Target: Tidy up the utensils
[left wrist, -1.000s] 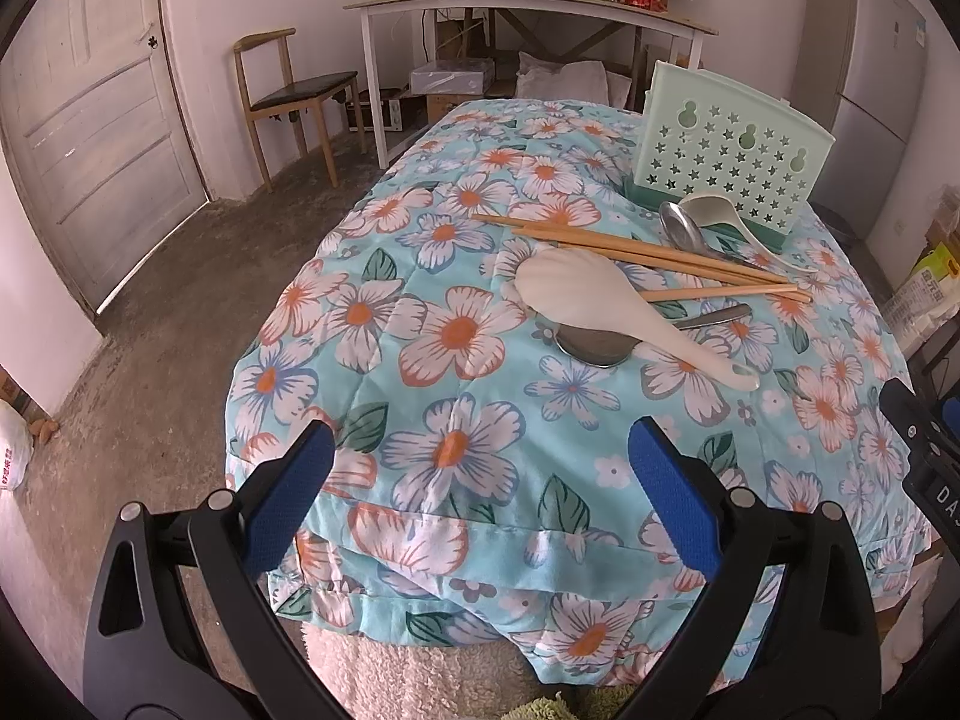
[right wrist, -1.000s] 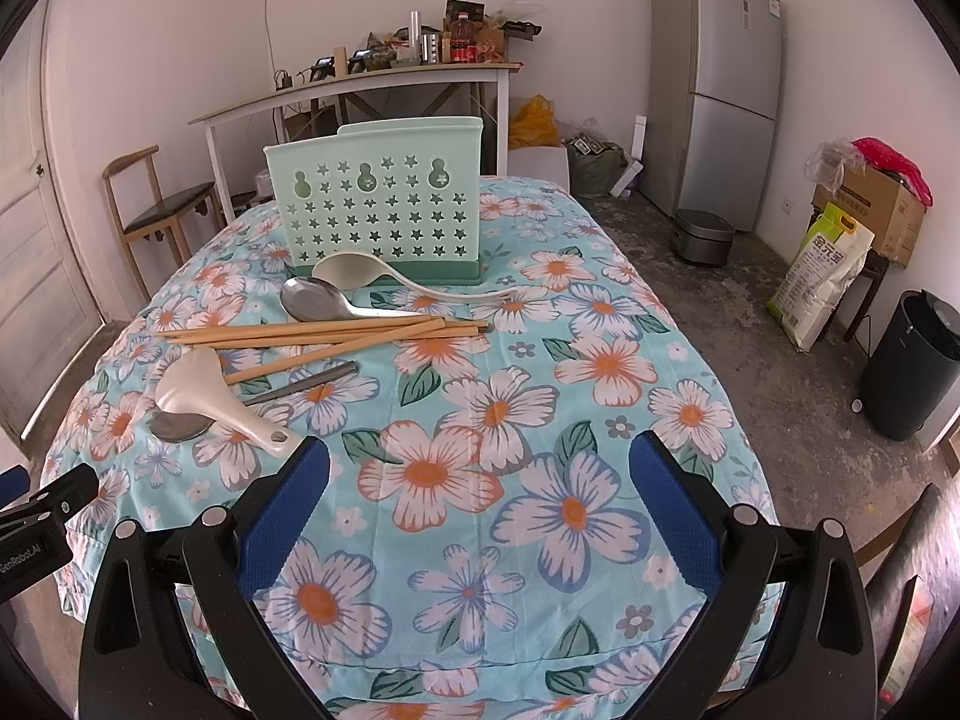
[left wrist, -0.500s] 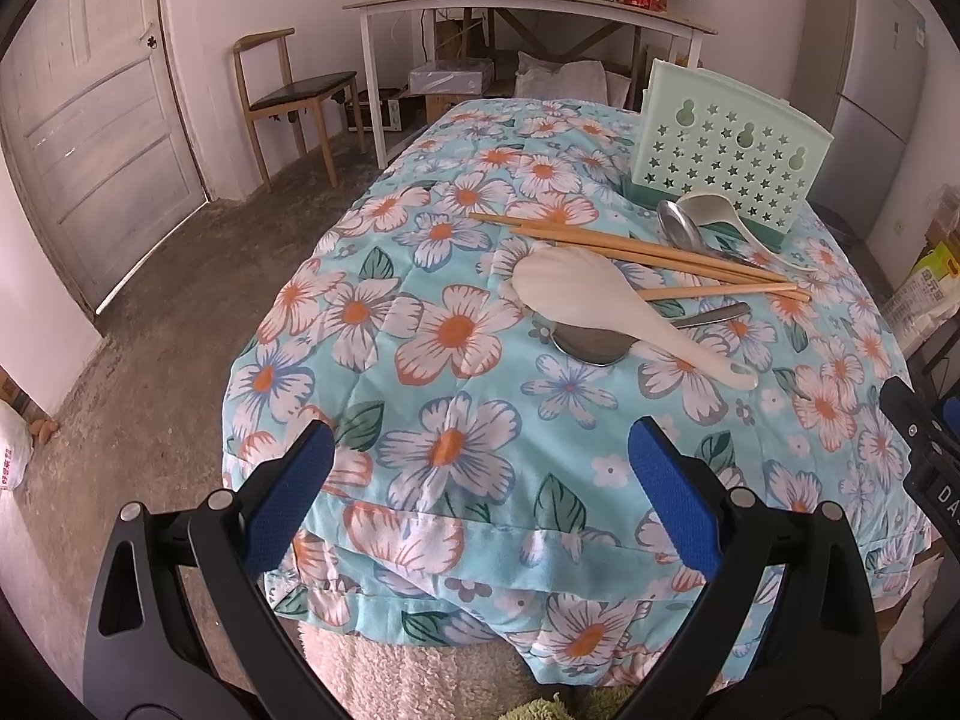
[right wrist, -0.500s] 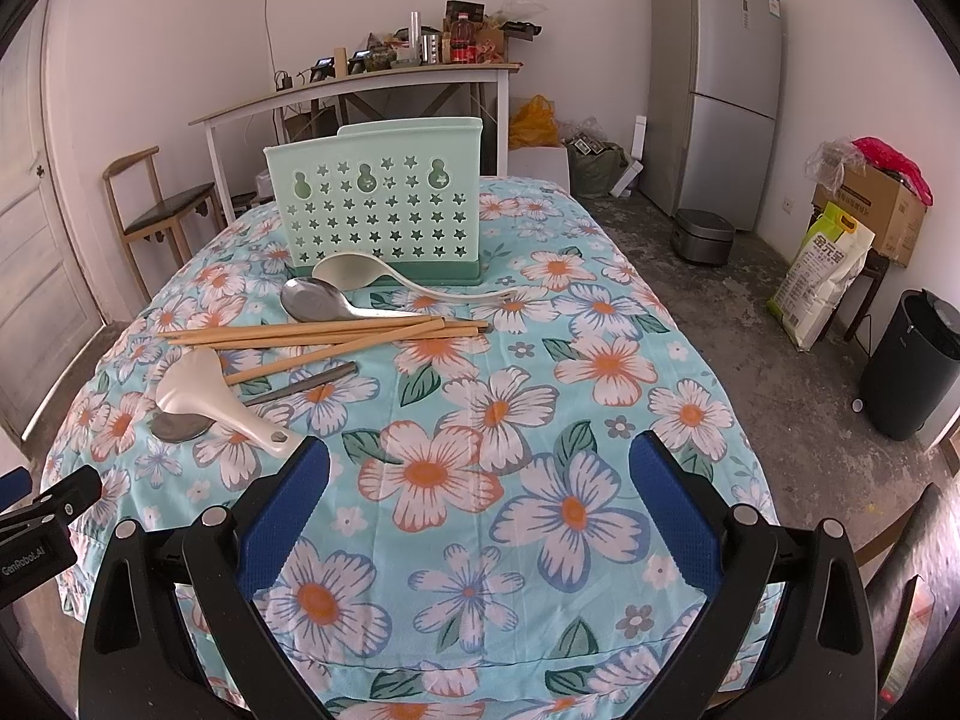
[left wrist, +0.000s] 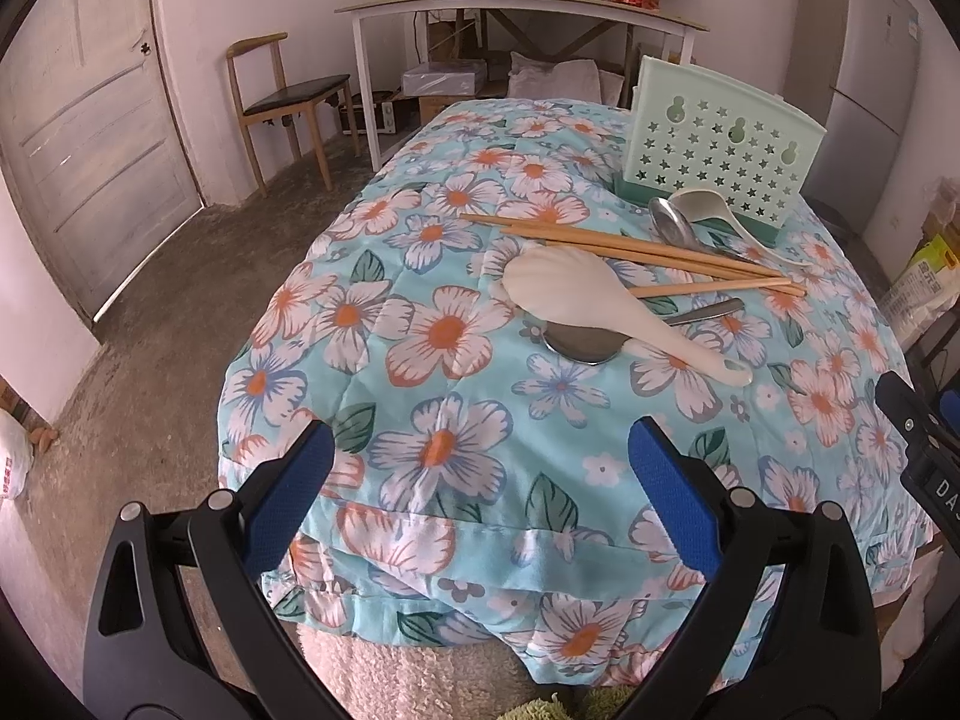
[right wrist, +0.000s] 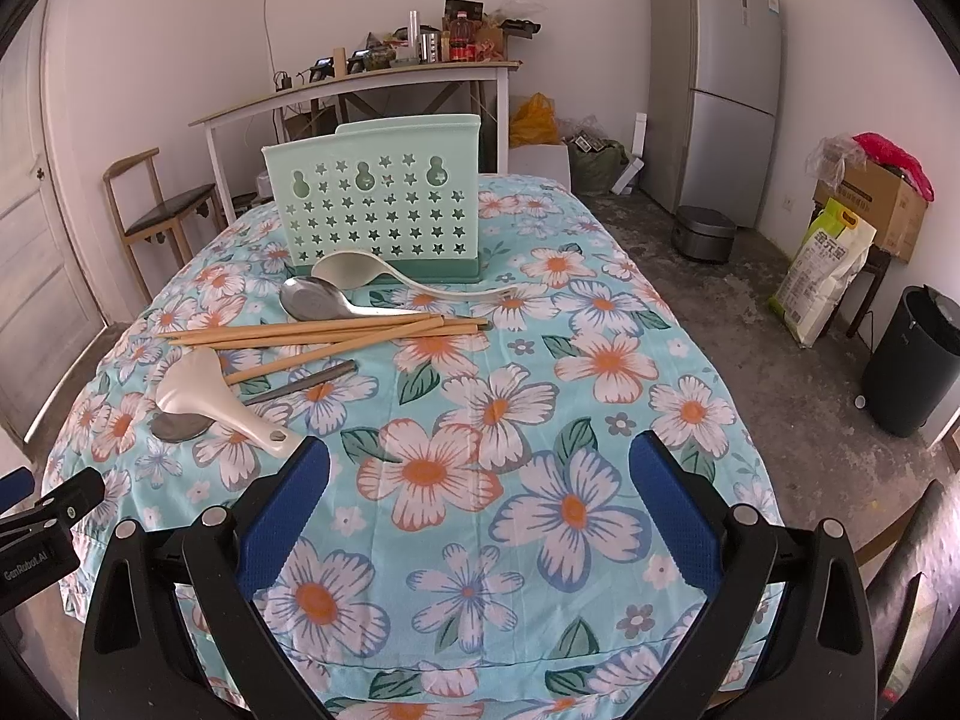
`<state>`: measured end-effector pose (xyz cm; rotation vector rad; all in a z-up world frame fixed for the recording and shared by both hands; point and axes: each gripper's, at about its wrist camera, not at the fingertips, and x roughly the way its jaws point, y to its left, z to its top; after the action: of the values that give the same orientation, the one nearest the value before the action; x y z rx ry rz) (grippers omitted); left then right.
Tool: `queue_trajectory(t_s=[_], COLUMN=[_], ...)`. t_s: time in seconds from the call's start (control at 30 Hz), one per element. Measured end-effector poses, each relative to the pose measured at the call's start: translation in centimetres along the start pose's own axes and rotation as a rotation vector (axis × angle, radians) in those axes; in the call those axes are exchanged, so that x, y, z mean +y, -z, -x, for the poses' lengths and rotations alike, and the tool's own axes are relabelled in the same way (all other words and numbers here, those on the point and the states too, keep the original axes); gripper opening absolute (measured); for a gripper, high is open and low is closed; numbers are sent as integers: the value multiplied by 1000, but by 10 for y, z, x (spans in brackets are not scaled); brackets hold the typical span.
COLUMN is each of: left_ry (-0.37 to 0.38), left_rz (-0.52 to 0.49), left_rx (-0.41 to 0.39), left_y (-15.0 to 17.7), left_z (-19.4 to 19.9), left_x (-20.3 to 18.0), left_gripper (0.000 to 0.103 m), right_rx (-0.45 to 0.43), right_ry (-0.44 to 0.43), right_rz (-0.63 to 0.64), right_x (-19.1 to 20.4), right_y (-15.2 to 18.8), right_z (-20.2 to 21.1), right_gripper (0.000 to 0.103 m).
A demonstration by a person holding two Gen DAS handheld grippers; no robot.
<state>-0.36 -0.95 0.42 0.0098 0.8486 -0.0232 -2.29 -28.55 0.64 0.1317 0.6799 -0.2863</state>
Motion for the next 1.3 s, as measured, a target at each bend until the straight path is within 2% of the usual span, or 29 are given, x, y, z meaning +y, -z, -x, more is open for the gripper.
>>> queue_trajectory(t_s=[0.2, 0.8, 1.3], left_ry=[0, -8, -39], left_rz=[-26, -14, 27], left_rx=[-17, -4, 30], left_y=[1, 2, -7], left_z=[2, -2, -27], left_x=[-4, -1, 4], left_gripper=[95, 95, 95], right_rx=[0, 11, 63], right_ry=[-3, -18, -78], right_rz=[2, -2, -5], right_x=[0, 0, 4], right_y=[1, 2, -2], right_z=[0, -4, -37], right_gripper=[98, 98, 98])
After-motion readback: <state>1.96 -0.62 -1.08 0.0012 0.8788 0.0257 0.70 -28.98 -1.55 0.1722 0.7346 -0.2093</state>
